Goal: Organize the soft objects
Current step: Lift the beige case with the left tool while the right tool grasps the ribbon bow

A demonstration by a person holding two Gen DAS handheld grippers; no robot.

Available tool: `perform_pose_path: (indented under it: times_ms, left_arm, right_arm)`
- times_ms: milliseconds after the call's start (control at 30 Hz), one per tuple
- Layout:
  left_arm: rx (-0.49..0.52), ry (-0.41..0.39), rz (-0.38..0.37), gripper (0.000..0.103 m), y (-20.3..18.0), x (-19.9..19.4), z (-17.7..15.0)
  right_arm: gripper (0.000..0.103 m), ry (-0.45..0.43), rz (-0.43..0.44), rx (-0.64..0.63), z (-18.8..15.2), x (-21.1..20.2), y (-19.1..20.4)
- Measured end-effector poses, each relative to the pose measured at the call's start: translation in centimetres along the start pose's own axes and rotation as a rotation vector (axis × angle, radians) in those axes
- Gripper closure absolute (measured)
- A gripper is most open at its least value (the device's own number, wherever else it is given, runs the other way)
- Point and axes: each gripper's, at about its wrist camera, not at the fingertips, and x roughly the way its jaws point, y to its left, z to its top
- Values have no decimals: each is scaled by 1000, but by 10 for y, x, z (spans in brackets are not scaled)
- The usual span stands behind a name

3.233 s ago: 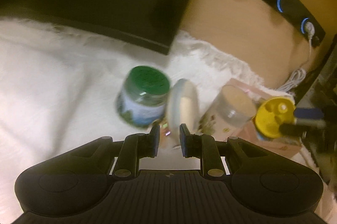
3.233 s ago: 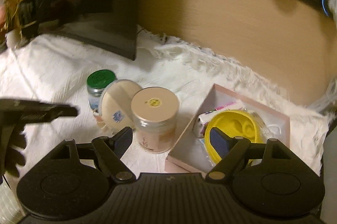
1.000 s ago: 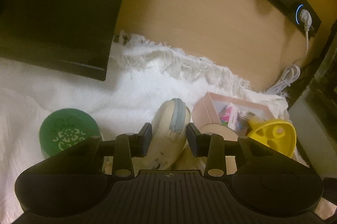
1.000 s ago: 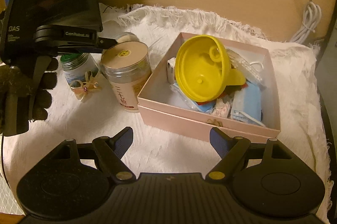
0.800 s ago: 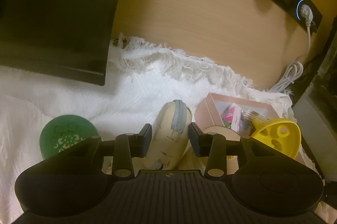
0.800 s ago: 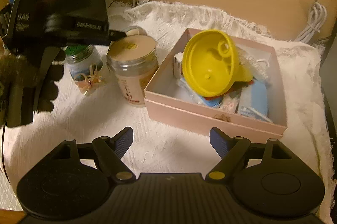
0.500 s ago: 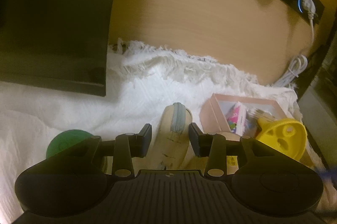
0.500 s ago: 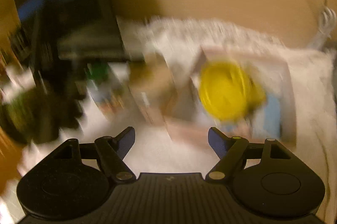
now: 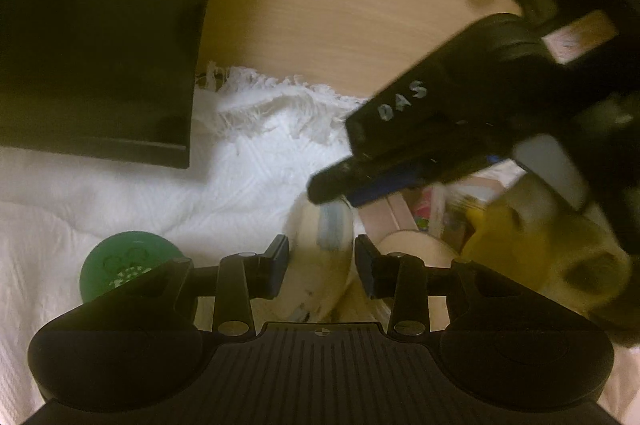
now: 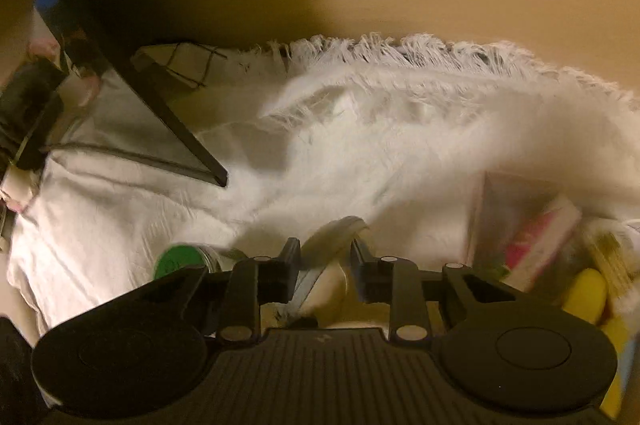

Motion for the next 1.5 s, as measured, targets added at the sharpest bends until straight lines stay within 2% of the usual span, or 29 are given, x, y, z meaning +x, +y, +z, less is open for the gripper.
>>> perform_pose_path:
  times_ms: [267,333,533,633,733,933,1033,1267,1400,1500]
  left_arm:
    - [33,38,35,59,0,13,20]
    - [45,70,41,56,-3,18,25]
    - [29,164,107,58,1,39,27]
    - [1,167,105,58,4,42,26]
    - [-29,173,112,59,6,41,28]
    - [-45,142,121,59,3,33,21]
    - [-52,108,105,60,3,23,16]
    - [-58,-24,42,60,-2,-41,14]
    - [-91,-74,49,60,6,-73,11]
    - [-119,-98,82,60,18,-92,8]
  right_arm:
    - [76,4,35,10,6,5,3]
    - [76,2,37,17,8,7,4]
    - [76,23,105,49,7,9,3]
    - [76,-43,117,50,3,-11,-2]
    - [75,-137,77,5,-1,-41,-6]
    - [69,-291,-56,-128,-23,-95,-15]
    - [69,-311,-105,-172,-33,-108,-19]
    - [69,-308,-111,-207,-45,-115,-21]
    - [69,-310,-112,-281,-56,-105,3]
    - [69,-326,-100,-362,-77,-100,24]
